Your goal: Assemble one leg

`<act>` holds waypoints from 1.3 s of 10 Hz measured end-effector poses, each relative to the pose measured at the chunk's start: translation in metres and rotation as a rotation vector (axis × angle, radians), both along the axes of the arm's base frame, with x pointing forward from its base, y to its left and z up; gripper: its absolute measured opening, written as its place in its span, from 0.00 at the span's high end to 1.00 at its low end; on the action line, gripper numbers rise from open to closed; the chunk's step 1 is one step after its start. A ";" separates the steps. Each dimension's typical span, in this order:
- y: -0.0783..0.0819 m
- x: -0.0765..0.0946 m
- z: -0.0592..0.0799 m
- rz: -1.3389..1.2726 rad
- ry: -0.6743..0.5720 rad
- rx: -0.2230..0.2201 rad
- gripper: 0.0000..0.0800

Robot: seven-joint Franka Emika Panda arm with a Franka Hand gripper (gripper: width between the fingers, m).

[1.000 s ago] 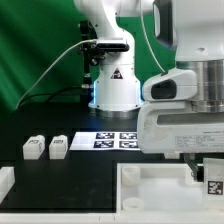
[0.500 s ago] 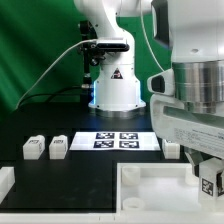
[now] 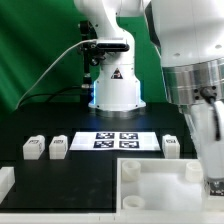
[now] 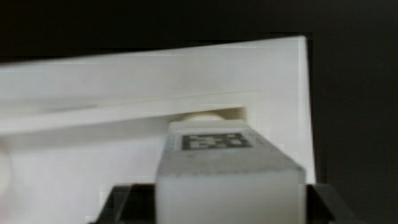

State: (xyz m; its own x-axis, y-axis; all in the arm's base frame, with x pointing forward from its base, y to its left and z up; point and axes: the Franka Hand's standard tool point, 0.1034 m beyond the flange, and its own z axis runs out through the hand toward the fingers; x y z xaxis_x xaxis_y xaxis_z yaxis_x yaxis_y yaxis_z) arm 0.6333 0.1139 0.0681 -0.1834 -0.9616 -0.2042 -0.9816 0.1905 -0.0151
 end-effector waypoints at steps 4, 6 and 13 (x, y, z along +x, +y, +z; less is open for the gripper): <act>0.000 -0.001 -0.001 -0.056 0.013 0.001 0.56; 0.000 -0.001 -0.002 -0.055 0.013 0.000 0.36; 0.003 -0.003 0.025 -0.034 -0.018 0.011 0.19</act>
Offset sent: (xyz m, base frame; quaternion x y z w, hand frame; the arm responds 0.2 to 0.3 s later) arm 0.0000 0.0000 0.0000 0.0000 0.0000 0.0000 1.0000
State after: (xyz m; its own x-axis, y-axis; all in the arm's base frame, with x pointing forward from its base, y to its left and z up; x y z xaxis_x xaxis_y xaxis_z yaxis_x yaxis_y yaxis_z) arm 0.6301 0.1165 0.0934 -0.2119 -0.9525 -0.2186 -0.9742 0.2237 -0.0305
